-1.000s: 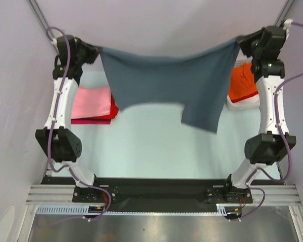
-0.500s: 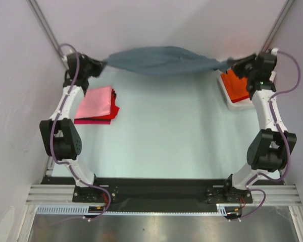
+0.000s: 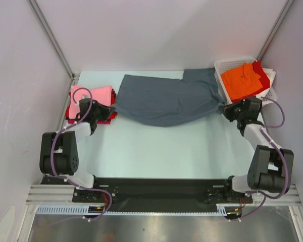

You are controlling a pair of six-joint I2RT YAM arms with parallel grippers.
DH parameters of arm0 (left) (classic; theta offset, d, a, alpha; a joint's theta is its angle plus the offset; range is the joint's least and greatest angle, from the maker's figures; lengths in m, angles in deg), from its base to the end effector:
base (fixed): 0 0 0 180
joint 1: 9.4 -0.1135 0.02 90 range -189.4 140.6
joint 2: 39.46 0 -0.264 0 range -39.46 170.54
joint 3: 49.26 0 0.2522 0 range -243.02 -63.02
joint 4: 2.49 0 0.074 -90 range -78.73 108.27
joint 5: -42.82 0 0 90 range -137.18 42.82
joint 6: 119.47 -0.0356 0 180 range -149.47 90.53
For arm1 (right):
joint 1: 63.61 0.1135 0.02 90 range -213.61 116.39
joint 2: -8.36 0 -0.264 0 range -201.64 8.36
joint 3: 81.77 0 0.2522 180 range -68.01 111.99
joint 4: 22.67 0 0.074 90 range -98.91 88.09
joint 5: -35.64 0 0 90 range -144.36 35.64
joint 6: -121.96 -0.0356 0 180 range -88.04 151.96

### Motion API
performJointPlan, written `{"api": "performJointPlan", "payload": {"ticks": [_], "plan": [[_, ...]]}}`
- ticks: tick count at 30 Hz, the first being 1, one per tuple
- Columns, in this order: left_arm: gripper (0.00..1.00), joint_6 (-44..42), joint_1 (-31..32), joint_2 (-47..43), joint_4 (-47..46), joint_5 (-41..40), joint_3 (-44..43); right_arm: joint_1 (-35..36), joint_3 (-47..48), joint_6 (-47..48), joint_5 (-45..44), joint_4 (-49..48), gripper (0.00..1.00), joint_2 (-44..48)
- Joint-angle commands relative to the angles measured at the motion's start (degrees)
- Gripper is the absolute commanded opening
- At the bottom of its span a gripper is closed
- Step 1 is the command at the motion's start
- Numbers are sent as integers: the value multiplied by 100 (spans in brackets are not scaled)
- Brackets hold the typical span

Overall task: Fold and stack the t-shirts
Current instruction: Fold the tshirt

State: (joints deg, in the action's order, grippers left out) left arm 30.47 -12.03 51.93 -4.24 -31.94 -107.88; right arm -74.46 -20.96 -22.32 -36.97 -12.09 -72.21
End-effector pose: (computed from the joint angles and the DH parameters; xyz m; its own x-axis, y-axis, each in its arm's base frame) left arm 0.3314 0.0059 0.1851 -0.4143 -0.8550 -0.3120 -0.3550 0.4675 -0.8096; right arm 0.3038 -0.0474 0.2341 -0.3495 0.8559 -0.3813 0.3597 0.4983 0.7888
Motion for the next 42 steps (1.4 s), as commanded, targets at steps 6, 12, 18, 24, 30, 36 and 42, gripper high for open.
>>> {"api": "performJointPlan", "payload": {"ticks": [6, 12, 18, 24, 30, 36, 42], "plan": [[0, -360, 0, -1228, -753, -215, 1409, -31, -1470, 348, -376, -280, 0, 1297], [0, -694, -9, -2316, -77, -776, 2130, -22, -2138, 532, -833, 667, 0, 2273], [0, -879, 0, -3126, 416, -988, 2692, -92, -2577, 568, -1325, 1599, 0, 3099], [0, -923, 0, -3567, 645, -1094, 3290, -189, -2903, 340, -1650, 2400, 0, 3970], [2, -756, 8, -4155, 715, -1261, 3783, -189, -2964, 164, -2169, 3155, 36, 4962], [64, -940, 17, -4665, 1216, -1498, 3538, -110, -2728, 610, -2222, 3008, 62, 5026], [76, -1511, 219, -5017, 1911, -1902, 2738, 748, -1832, 1524, -2205, 2165, 60, 3797]]}}
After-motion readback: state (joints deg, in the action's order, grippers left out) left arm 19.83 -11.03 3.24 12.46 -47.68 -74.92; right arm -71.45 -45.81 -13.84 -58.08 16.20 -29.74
